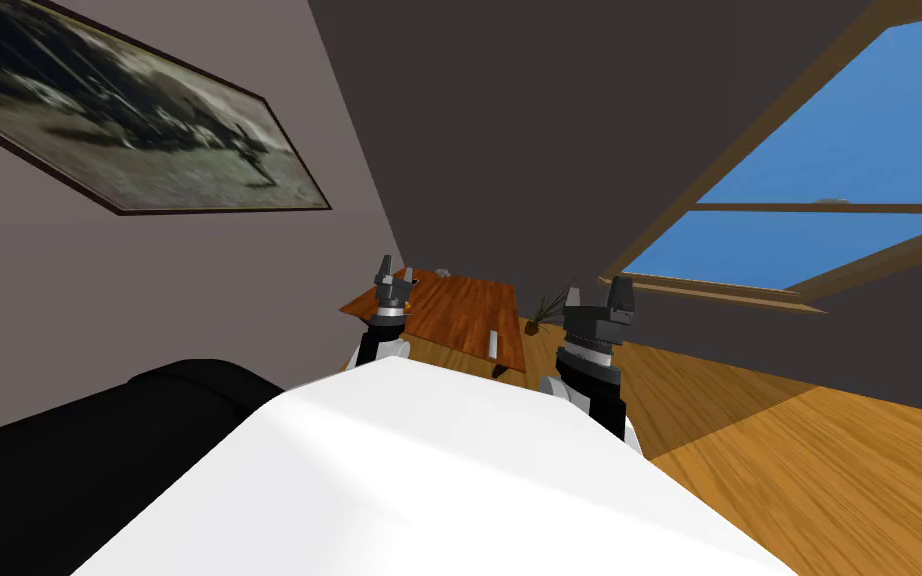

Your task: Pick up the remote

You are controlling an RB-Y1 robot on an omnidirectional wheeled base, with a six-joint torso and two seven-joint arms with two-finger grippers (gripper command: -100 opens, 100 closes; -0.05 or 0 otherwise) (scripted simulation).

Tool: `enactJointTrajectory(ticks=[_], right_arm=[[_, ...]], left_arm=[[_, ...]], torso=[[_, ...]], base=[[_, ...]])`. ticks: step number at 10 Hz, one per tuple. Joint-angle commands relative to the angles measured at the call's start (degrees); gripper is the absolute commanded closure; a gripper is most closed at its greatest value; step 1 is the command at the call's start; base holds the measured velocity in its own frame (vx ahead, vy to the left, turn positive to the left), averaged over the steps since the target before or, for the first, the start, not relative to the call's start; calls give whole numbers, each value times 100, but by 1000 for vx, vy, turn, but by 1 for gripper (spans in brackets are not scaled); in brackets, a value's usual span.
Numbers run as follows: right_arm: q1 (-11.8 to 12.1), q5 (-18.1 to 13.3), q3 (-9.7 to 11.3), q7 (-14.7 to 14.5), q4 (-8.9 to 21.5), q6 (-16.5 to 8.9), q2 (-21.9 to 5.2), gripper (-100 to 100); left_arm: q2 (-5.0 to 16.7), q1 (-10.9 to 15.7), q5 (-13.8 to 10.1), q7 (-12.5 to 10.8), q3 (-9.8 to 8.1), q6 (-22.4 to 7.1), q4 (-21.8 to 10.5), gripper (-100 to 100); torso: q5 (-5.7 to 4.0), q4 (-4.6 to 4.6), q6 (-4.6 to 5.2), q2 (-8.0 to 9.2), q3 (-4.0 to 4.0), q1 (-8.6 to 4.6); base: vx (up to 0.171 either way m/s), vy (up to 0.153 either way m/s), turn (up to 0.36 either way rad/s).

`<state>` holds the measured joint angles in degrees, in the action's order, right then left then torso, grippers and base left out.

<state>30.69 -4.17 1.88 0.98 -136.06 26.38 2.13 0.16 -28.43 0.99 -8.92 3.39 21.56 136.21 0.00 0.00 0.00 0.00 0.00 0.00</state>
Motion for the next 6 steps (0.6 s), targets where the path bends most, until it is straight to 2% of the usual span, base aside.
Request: enactJointTrajectory(ticks=[1,4,6], right_arm=[[59,-84,-41,-52,63,22,-203,-100],[276,-426,-195,-269,328,101,-651,-100],[480,-780,-342,-503,617,177,-905,-100]], left_arm=[[0,0,0,0,0,0,0,0],[0,1,0,0,1,0,0,0],[0,1,0,0,1,0,0,0]], torso=[[0,0,0,0,0,0],[2,3,-2,14,8,11],[4,4,-3,20,12,17]], base=[[-17,12,89],[-38,34,223],[-55,56,346]])
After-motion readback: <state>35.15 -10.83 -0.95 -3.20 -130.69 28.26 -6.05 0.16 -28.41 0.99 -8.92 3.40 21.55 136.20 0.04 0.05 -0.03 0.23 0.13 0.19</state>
